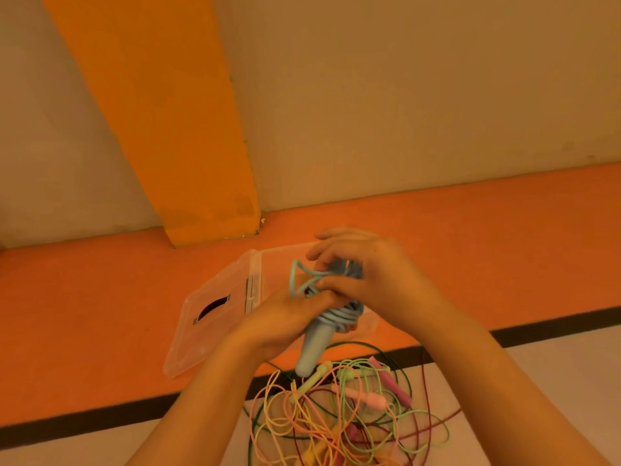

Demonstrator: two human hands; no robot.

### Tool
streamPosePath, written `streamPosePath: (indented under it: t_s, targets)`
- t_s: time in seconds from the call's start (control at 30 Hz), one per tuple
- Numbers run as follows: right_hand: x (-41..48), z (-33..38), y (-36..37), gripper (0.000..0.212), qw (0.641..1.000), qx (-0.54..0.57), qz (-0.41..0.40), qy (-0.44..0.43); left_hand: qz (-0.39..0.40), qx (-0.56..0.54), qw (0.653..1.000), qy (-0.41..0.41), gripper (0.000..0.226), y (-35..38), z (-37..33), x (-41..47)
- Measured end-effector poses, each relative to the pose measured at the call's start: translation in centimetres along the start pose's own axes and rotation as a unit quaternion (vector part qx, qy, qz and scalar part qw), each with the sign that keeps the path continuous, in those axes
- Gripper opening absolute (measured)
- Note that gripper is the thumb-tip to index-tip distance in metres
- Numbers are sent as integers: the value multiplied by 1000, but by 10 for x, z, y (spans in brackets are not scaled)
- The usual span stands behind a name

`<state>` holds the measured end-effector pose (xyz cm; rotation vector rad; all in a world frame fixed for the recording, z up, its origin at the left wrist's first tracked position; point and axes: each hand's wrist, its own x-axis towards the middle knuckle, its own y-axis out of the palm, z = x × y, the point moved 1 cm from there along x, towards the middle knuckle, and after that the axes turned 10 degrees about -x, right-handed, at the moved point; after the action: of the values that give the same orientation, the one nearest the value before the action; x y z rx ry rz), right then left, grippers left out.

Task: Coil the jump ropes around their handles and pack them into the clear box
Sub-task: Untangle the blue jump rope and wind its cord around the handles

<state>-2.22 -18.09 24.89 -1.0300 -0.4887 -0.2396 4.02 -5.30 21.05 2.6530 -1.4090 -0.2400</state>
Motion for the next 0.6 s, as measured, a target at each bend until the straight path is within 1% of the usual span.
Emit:
streamPosePath:
  t_s: [0.07,0.13,0.23,0.27,0.3,0.37,0.43,0.5,0.53,0.57,0.6]
  targets:
    - [-2,5,-2,20,1000,-6,0,9,7,26,1000,-9,17,-3,1,1]
    - [-4,4,-3,21,999,-33,-2,18,-10,72,997,-14,7,-2,2,2]
    - [-6,-7,2,35,994,-107,-12,35,-35,172,984,-1,13,7,6,0]
    - [-7,-11,4,34,994,-100,-17,41,-46,198,979,9,12,9,9,0]
    - [-7,-14,6,28,996,-68,-17,47,-64,210,976,14,13,11,11,0]
    - [-8,-20,8,13,999,5,-7,53,-96,193,976,8,22,13,14,0]
    - [-8,-22,7,17,998,30,-5,56,-86,129,988,-14,22,15,11,-1]
    - [-8,-22,8,20,996,56,-20,72,-55,-24,997,-48,24,16,8,-2]
    - [-7,-21,7,21,994,70,-33,80,-40,-123,989,-73,27,16,5,-3]
    - [-7,-21,7,20,991,85,-49,87,-23,-213,972,-99,31,15,3,-4]
    - [-7,-21,5,18,988,101,-67,93,-5,-275,954,-120,36,14,1,-5]
